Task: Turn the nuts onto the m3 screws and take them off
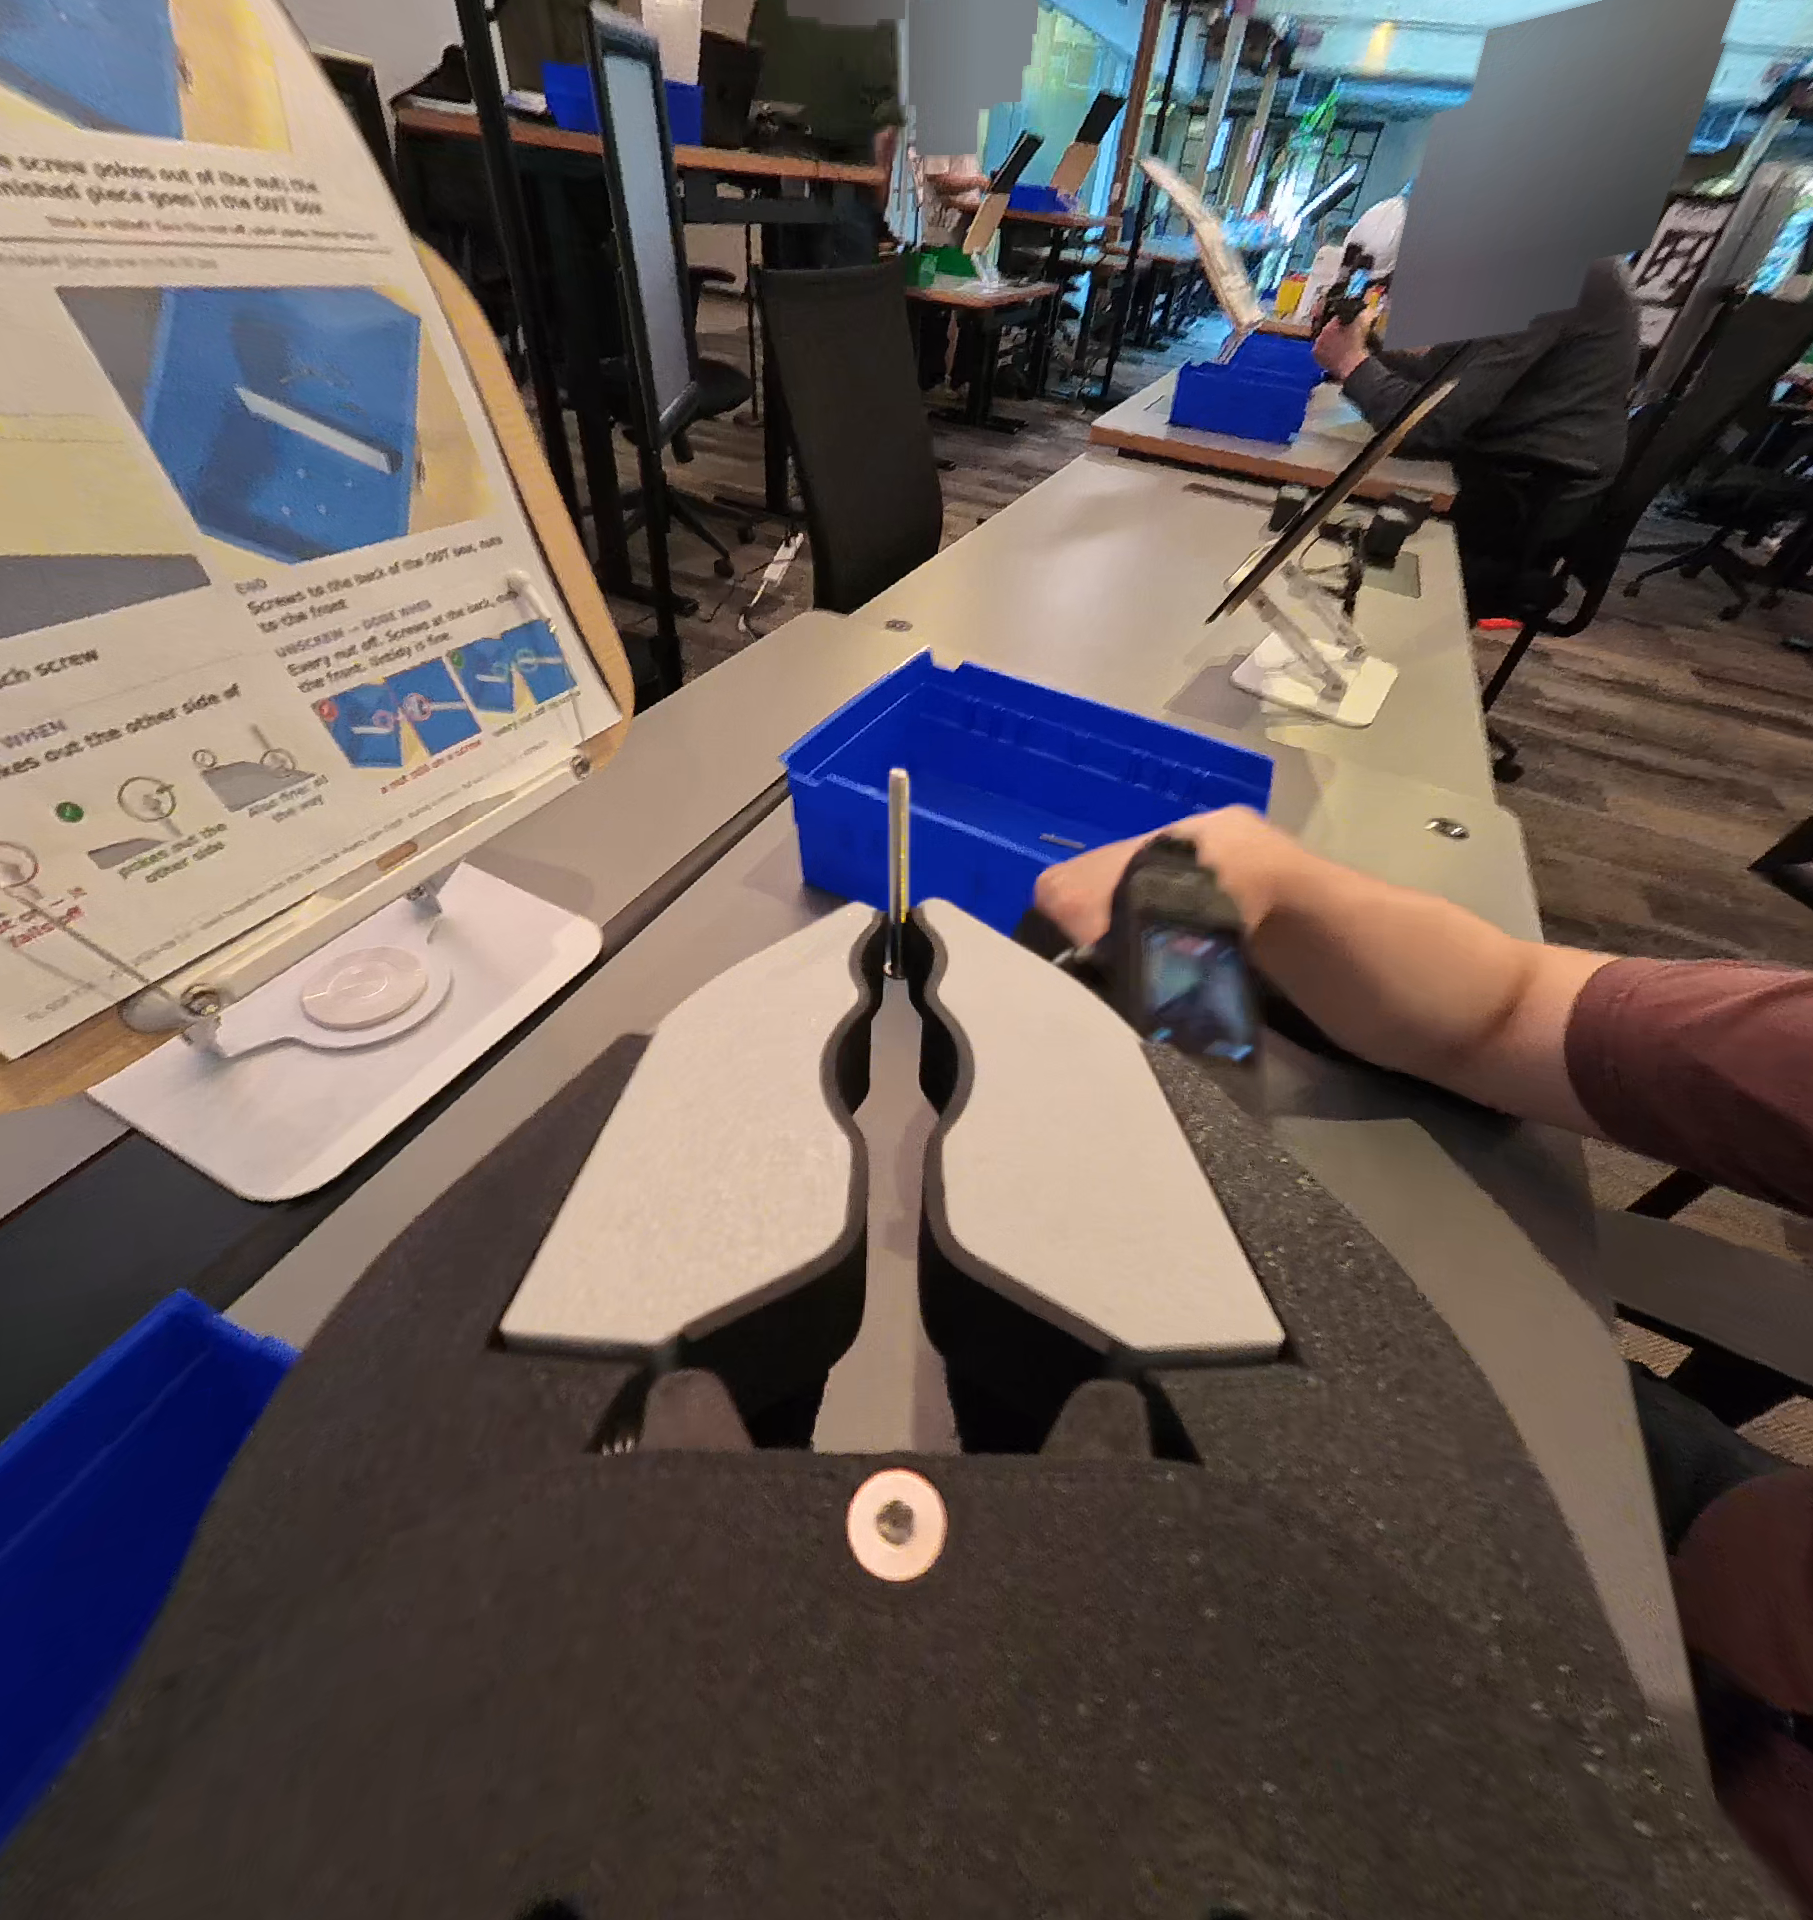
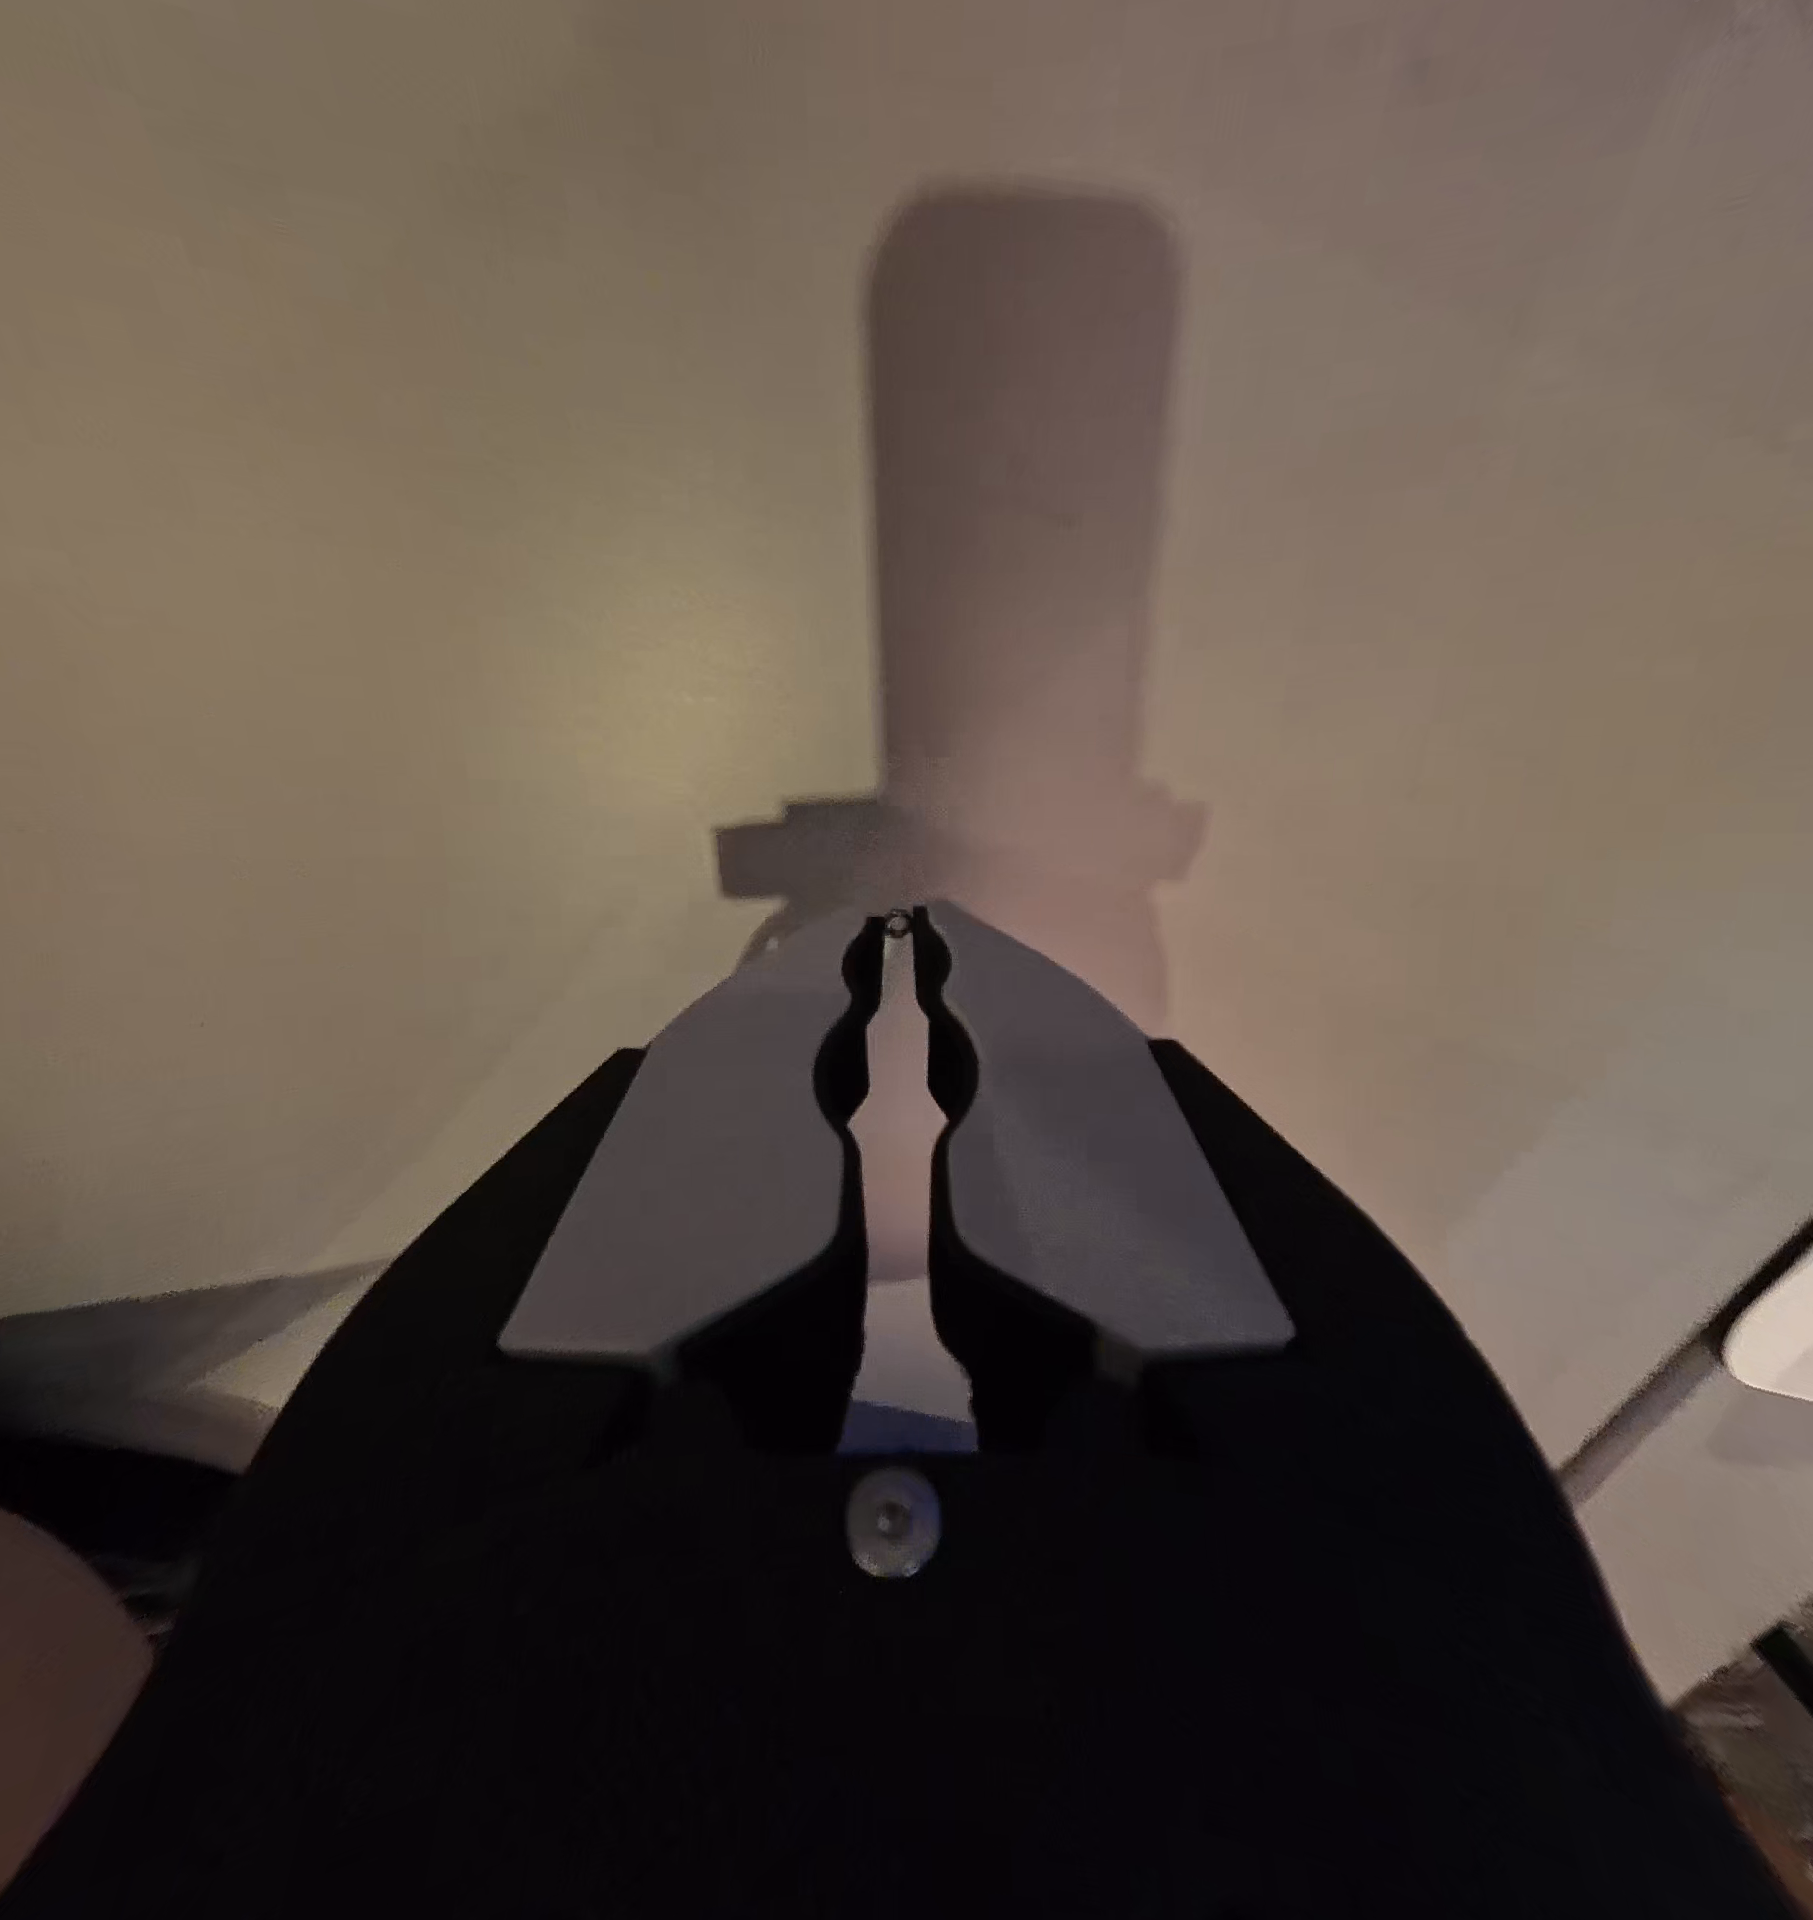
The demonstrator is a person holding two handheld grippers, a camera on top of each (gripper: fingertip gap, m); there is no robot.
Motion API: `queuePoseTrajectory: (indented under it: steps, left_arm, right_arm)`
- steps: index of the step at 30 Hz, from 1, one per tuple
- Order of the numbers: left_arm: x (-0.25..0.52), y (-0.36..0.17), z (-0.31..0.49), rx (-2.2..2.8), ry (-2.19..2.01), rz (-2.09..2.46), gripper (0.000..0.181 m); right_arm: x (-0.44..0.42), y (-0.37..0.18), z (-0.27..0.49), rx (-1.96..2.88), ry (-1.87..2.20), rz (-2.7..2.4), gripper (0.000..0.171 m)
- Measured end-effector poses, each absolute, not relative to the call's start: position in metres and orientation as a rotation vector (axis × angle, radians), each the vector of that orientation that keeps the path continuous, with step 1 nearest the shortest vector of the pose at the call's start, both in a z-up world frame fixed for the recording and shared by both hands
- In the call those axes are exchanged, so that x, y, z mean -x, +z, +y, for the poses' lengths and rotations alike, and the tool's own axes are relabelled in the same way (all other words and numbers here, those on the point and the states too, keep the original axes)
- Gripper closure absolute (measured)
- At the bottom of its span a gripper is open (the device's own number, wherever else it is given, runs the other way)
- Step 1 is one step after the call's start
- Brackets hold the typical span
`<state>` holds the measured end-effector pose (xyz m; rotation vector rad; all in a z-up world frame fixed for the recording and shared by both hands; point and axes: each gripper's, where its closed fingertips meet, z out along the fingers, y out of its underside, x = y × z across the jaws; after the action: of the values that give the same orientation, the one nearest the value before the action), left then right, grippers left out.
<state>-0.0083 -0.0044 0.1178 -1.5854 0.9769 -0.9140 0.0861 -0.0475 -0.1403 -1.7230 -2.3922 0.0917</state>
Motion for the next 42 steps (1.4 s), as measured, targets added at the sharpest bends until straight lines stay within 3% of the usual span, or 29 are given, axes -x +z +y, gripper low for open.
queuePoseTrajectory:
  steps: [13,19,30,42]
  left_arm:
    - [-0.063,0.045,-0.01,1.648,-0.874,1.255,0.178]
    - [-0.099,0.012,-0.028,1.66,-0.894,1.386,0.178]
    - [-0.113,-0.019,-0.041,1.55,-0.53,1.626,0.179]
    - [-0.115,-0.024,-0.05,1.476,-0.478,1.696,0.178]
  right_arm:
    - [-0.111,0.013,-0.062,1.513,0.282,-1.858,0.165]
    - [-0.117,0.057,-0.057,1.502,0.488,-1.628,0.165]
    - [-0.117,0.023,-0.054,1.475,0.393,-1.814,0.165]
    - [-0.117,0.011,-0.055,1.446,0.357,-1.886,0.165]
